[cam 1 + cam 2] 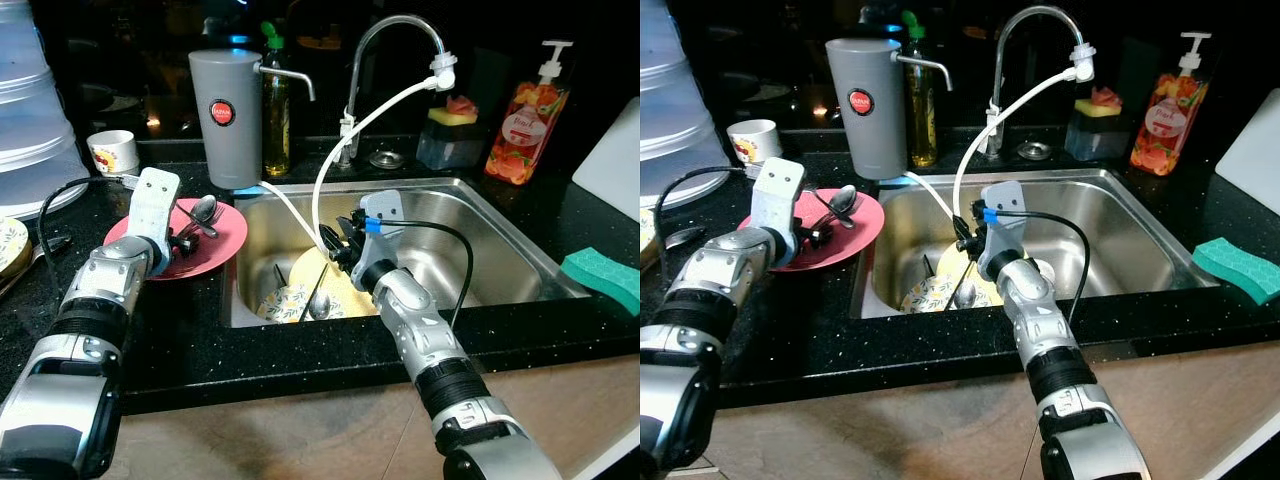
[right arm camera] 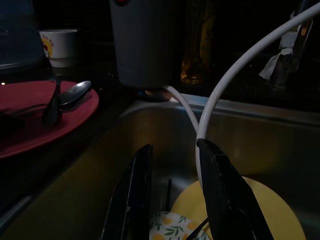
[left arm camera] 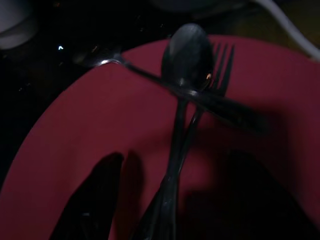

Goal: Kitchen organization

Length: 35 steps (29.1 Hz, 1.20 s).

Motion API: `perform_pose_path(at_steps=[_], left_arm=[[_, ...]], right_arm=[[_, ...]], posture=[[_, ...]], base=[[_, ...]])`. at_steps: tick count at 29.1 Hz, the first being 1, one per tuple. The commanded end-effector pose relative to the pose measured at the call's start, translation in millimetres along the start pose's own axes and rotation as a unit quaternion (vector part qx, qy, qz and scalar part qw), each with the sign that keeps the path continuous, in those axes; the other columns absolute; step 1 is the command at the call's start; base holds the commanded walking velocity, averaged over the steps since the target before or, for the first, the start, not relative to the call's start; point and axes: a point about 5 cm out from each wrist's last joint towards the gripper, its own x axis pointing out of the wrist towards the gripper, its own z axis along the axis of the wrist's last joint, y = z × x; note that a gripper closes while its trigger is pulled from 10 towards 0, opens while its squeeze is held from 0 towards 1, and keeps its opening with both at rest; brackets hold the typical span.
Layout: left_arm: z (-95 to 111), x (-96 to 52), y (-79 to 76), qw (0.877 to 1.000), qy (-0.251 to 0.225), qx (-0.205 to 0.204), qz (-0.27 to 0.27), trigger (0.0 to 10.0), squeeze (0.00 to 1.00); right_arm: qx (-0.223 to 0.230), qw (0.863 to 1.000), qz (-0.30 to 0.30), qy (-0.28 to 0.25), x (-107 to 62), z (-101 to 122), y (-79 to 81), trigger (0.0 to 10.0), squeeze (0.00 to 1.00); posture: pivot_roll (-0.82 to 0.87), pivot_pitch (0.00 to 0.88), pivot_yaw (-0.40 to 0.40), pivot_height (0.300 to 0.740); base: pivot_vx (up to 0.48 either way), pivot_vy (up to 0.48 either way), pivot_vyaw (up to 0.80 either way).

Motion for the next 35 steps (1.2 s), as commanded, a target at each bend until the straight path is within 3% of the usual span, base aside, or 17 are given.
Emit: perform_pose_path(at_steps=[1, 2, 3, 4, 8, 17, 24, 31, 35], left_arm=[[-3.1, -0.8, 4.6, 1.000, 0.018, -0.019, -0.006, 10.0, 0.00], [-5.4, 0.6, 2.7, 0.999, 0.035, -0.024, -0.020, 10.0, 0.00], [-8.2, 1.2, 3.0, 0.998, 0.057, -0.011, -0.026, 1.5, 0.00], [-9.5, 1.1, 3.2, 0.997, 0.067, 0.000, -0.030, 0.0, 0.00], [-11.2, 0.6, 4.6, 0.994, 0.093, 0.028, -0.040, 0.0, 0.00], [-2.0, -6.1, 27.4, 0.990, 0.110, 0.089, 0.028, 0.0, 0.00], [7.0, -9.8, 34.1, 0.990, 0.104, 0.090, 0.040, 0.0, 0.00], [12.0, -9.9, 30.2, 0.990, 0.100, 0.097, 0.029, 0.0, 0.00], [27.0, -11.6, 27.5, 0.991, 0.079, 0.107, 0.029, 0.0, 0.00]], right_arm=[[-0.010, 1.000, 0.005, -0.005, 1.6, 6.4, -0.7, 10.0, 0.00], [-0.010, 1.000, 0.006, -0.005, 1.9, 7.3, -1.0, 10.0, 0.00], [-0.010, 1.000, 0.007, -0.004, 2.4, 8.2, -1.4, 10.0, 0.00], [-0.009, 1.000, 0.006, -0.005, 2.8, 8.7, -1.8, 10.0, 0.00], [0.001, 1.000, 0.002, -0.006, 4.1, 10.8, -3.5, 10.0, 0.00], [0.008, 1.000, 0.000, -0.007, 4.6, 12.7, -4.8, 10.0, 0.00], [0.010, 1.000, -0.001, -0.007, 4.6, 12.8, -4.9, 10.0, 0.00], [0.010, 1.000, -0.001, -0.008, 5.4, 14.1, -5.0, 10.0, 0.00], [0.009, 1.000, -0.001, -0.009, 5.6, 15.4, -5.8, 10.0, 0.00]], posture=[[0.04, 0.027, -0.019, 0.740], [0.04, 0.027, -0.019, 0.740], [0.03, 0.028, -0.020, 0.740], [0.03, 0.028, -0.020, 0.740], [0.03, 0.028, -0.020, 0.740], [0.04, 0.029, -0.019, 0.740], [0.04, 0.030, -0.020, 0.740], [0.04, 0.029, -0.021, 0.740], [0.04, 0.029, -0.021, 0.740]], base=[[0.000, 0.000, 0.00], [0.000, 0.000, 0.00], [0.000, 0.000, 0.00], [0.000, 0.000, 0.00], [0.000, 0.000, 0.00], [0.000, 0.000, 0.00], [0.000, 0.000, 0.00], [0.000, 0.000, 0.00], [0.000, 0.000, 0.00]])
